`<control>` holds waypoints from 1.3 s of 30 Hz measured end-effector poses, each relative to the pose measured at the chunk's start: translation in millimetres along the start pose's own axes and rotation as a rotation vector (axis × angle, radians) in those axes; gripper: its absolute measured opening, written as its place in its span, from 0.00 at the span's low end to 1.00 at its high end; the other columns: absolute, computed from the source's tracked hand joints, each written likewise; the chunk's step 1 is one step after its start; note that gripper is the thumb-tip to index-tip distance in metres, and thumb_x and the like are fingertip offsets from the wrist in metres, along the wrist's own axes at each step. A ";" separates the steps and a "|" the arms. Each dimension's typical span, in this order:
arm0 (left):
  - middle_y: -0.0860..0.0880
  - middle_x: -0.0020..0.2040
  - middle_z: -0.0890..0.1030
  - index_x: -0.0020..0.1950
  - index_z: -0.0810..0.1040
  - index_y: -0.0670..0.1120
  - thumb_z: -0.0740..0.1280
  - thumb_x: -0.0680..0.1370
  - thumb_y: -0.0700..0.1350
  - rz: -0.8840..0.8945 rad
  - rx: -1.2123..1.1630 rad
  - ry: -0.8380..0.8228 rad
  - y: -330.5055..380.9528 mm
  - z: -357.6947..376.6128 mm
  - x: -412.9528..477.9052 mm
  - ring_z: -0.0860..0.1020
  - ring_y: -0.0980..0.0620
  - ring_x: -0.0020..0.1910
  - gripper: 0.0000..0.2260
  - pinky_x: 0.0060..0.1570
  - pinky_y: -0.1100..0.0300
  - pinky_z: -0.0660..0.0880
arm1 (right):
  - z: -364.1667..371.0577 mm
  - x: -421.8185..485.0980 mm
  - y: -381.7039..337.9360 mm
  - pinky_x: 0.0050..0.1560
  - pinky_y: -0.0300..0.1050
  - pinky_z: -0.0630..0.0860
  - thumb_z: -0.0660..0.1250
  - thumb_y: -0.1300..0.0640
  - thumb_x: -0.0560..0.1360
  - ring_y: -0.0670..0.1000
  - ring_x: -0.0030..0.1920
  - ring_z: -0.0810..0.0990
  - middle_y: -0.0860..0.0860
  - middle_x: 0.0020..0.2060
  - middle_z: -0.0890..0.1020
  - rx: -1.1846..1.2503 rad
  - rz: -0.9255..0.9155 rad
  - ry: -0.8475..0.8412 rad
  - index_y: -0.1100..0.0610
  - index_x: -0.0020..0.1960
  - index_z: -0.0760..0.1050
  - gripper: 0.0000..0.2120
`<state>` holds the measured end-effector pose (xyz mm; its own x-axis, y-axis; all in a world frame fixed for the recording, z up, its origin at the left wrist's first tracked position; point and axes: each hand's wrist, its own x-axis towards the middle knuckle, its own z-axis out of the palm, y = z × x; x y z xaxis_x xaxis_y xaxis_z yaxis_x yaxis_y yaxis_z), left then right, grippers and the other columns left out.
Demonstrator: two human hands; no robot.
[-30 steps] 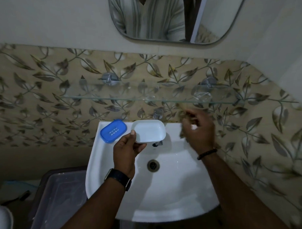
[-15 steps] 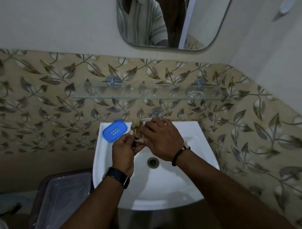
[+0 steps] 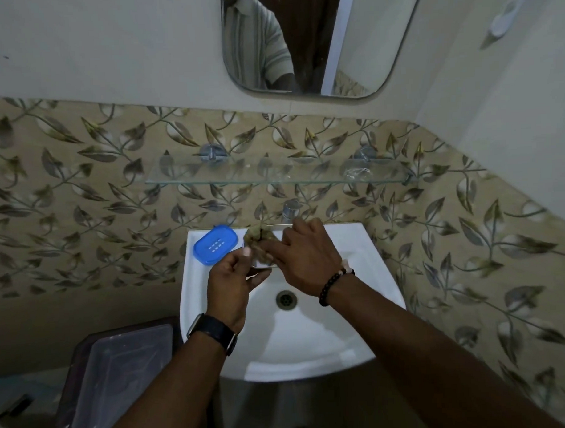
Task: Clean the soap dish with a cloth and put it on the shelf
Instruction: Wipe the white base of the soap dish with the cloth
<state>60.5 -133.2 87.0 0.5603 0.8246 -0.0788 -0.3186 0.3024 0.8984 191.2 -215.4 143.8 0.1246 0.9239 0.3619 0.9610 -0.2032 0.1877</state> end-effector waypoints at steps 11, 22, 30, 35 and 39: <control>0.47 0.41 0.83 0.49 0.81 0.37 0.64 0.84 0.43 -0.008 0.044 -0.026 -3.0 -1.1 2.4 0.84 0.48 0.46 0.11 0.55 0.52 0.83 | 10.1 0.8 -18.3 0.49 0.50 0.60 0.59 0.60 0.75 0.54 0.56 0.66 0.50 0.50 0.71 0.375 0.295 -0.100 0.43 0.61 0.79 0.20; 0.41 0.45 0.82 0.52 0.80 0.35 0.63 0.84 0.42 0.022 0.009 0.092 -0.4 20.2 17.2 0.81 0.46 0.43 0.10 0.46 0.55 0.85 | 1.2 0.5 54.7 0.58 0.58 0.67 0.62 0.47 0.74 0.59 0.65 0.70 0.53 0.61 0.76 -0.012 -0.013 -0.033 0.50 0.52 0.82 0.14; 0.45 0.41 0.87 0.52 0.82 0.36 0.63 0.84 0.44 -0.026 0.078 0.085 -9.0 31.7 16.9 0.84 0.52 0.38 0.13 0.39 0.61 0.82 | 25.6 -13.6 31.8 0.63 0.54 0.65 0.62 0.51 0.77 0.54 0.69 0.68 0.50 0.67 0.75 0.314 -0.157 -0.063 0.48 0.69 0.74 0.20; 0.39 0.48 0.86 0.56 0.80 0.33 0.62 0.84 0.42 0.025 0.117 0.095 -7.9 38.8 16.1 0.85 0.45 0.46 0.12 0.46 0.55 0.83 | 24.2 -3.4 53.8 0.67 0.58 0.63 0.53 0.37 0.80 0.54 0.72 0.69 0.50 0.72 0.72 0.117 -0.182 -0.053 0.47 0.69 0.71 0.24; 0.39 0.48 0.85 0.55 0.80 0.35 0.62 0.84 0.40 0.074 0.093 0.087 2.1 41.7 21.4 0.85 0.47 0.46 0.10 0.49 0.56 0.84 | 26.5 6.1 58.0 0.59 0.57 0.67 0.60 0.43 0.79 0.58 0.60 0.75 0.55 0.61 0.77 0.052 -0.086 -0.006 0.49 0.67 0.70 0.19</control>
<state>103.8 -134.8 105.3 0.4680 0.8826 -0.0449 -0.2816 0.1971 0.9391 254.3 -212.9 132.7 0.0420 0.9391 0.3410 0.9798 -0.1055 0.1699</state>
